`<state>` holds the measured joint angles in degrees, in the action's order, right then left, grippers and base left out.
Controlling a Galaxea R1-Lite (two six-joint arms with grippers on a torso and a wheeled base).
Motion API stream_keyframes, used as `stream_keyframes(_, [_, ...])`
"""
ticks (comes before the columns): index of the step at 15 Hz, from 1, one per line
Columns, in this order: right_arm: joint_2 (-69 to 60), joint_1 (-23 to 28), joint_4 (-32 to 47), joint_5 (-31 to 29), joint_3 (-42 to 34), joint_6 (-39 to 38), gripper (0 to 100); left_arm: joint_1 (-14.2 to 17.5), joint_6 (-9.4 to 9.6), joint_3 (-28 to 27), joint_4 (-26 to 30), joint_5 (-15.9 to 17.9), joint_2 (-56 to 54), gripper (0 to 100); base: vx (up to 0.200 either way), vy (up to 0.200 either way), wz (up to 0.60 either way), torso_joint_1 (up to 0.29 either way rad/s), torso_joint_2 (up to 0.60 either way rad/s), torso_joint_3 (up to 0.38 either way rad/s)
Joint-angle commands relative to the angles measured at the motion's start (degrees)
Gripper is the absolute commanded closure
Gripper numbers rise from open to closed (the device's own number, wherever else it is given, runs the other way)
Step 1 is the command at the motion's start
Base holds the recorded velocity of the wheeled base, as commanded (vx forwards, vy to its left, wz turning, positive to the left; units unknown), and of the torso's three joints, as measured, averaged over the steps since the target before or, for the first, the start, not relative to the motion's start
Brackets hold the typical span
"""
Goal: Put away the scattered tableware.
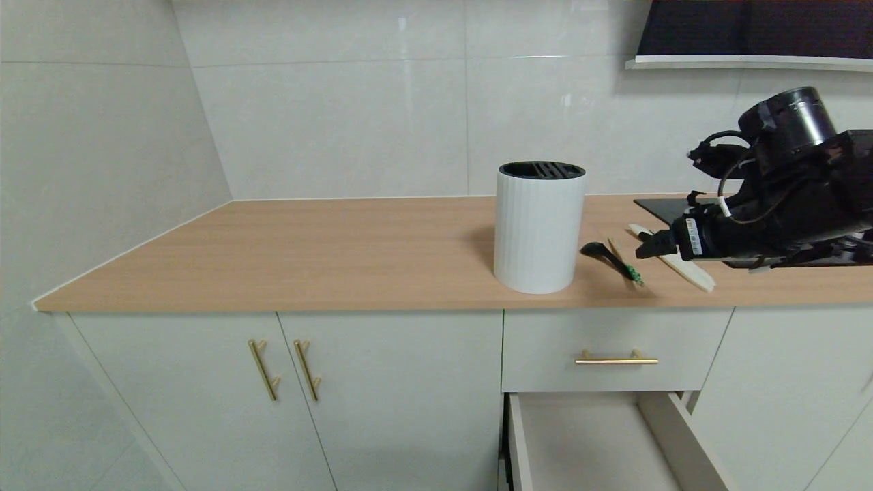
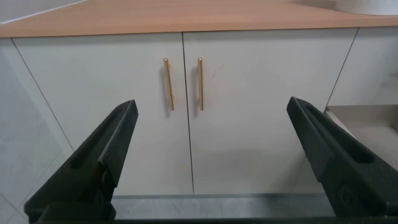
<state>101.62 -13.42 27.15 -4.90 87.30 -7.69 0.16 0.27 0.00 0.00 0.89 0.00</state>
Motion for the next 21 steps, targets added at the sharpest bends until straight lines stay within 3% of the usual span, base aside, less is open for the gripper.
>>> stream_keyframes(1, [7.7,0.3,1.3,-1.8,2.5,-1.6,0,0.0,0.00,0.0,0.0,0.0,0.0,0,0.000,0.000,0.00,0.000,0.00,0.000])
stream_keyframes(10, [16.3,-0.5,-8.1,-6.8,3.6,-1.9,0,0.0,0.00,0.0,0.0,0.0,0.0,0,0.000,0.000,0.00,0.000,0.00,0.000])
stream_keyframes(21, [18.3,1.1,-10.4,-6.9,4.0,-2.0,0,0.0,0.00,0.0,0.0,0.0,0.0,0,0.000,0.000,0.00,0.000,0.00,0.000])
